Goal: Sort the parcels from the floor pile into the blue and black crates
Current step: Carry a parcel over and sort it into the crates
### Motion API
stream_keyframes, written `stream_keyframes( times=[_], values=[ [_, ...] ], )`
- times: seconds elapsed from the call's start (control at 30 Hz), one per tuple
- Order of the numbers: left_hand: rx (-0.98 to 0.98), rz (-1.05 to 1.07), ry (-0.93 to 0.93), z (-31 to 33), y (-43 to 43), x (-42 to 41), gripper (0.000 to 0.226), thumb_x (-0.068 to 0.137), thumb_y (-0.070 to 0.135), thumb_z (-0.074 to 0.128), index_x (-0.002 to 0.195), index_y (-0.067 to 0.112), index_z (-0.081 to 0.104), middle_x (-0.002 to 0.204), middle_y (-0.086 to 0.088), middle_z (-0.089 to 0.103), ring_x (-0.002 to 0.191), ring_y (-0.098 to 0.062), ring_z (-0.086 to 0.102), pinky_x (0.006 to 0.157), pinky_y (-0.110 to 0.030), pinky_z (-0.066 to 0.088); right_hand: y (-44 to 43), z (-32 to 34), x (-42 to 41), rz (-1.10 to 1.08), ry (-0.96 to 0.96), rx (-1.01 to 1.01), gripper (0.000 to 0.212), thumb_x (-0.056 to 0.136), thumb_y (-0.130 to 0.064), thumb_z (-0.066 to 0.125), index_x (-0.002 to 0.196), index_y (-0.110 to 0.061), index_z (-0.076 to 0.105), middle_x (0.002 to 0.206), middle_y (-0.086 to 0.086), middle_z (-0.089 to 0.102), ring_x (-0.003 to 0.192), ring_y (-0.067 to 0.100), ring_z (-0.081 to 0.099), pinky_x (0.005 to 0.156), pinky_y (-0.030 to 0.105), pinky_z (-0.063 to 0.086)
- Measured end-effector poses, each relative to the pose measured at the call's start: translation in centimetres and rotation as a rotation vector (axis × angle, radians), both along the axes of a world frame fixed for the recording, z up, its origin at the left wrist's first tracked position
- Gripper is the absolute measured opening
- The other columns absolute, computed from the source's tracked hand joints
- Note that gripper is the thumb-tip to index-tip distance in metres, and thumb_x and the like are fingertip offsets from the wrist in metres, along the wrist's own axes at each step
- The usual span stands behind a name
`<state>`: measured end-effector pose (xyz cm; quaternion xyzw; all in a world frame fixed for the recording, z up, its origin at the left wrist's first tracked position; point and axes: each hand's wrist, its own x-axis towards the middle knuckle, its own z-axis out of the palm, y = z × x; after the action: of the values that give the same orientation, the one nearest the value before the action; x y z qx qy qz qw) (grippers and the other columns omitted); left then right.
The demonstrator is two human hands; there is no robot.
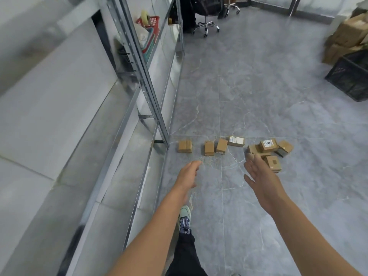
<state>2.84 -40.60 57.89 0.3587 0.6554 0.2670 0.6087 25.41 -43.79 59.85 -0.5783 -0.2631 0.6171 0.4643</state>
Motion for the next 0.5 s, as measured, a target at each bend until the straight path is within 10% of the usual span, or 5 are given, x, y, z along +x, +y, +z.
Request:
stream_keyframes(
  times=[0.5],
  values=[
    [-0.185,0.045,0.046,-6.4,22.7,-10.7,0.039,0.101,0.045,0.051,0.13,0.019,0.06,0.135,-0.002,0.057,0.127,-0.02,0.053,0.103,-0.045,0.045,21.1,-5.2,-11.1,0.009,0.001,-0.159,0.066,0.107,-0.057,0.039,0.164,-0.024,0.03,0.167,-0.007,0.034,0.154,0.015,0.033,0.124,0.041,0.028]
  ],
)
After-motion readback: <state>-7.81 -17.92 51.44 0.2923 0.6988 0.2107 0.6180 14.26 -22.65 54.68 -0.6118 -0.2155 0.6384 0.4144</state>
